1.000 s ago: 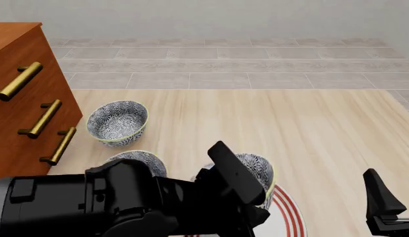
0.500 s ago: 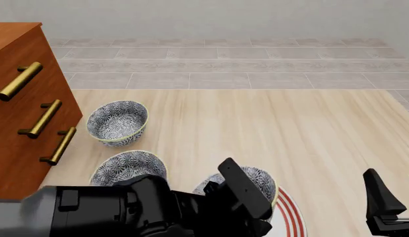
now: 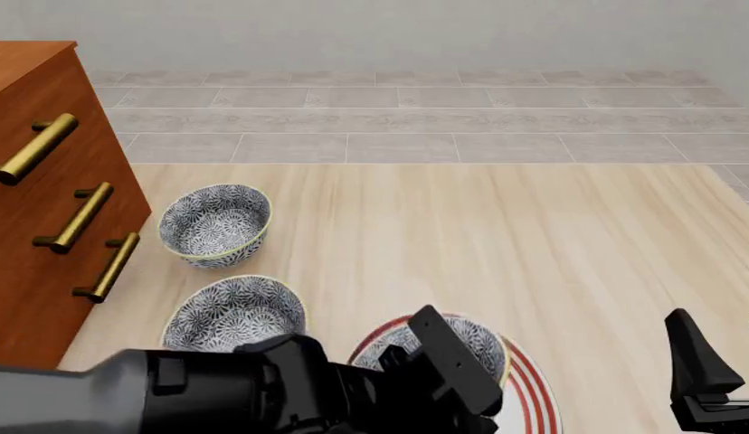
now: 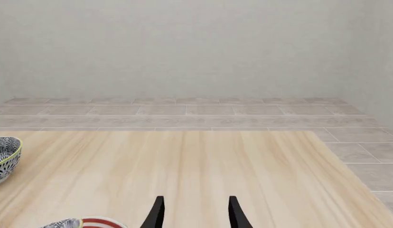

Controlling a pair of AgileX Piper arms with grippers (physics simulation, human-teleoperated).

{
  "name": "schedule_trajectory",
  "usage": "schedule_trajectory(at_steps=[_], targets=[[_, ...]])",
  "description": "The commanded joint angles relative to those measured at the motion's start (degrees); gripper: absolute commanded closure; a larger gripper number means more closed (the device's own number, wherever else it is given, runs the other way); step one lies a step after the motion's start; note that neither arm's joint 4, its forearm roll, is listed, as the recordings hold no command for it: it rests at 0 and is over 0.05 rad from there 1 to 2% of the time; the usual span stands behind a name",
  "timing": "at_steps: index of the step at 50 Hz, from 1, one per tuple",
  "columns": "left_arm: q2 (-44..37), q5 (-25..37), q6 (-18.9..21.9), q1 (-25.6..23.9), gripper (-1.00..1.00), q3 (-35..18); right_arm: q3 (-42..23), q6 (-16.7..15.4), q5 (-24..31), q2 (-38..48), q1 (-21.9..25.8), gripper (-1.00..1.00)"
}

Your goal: Put the bowl at the front on the plate.

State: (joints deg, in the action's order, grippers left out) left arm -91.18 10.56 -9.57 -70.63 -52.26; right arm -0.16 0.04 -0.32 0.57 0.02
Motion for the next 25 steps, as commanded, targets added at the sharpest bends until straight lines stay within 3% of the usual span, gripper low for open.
schedule_trajectory(at_steps=[1,8,9,25], targets=[[-0.9,-0.8,0.3,-0.2,1.0,0.2,0.0,0.0,0.0,-0.1,0.0,-1.0],[-0.5,-0.7,0.4,0.2,1.0,0.4,0.0,0.0,0.0,-0.1,0.0,-1.0],[-0.8,-0.4,0.7,0.0,-1.0,0.1,0.0,0.0,0.0,-0.1,0.0,-1.0],[-0.2,1.8,-0.9,-1.2,-1.0,-2.0,0.0,0.0,0.0,-0.1,0.0,-1.0]])
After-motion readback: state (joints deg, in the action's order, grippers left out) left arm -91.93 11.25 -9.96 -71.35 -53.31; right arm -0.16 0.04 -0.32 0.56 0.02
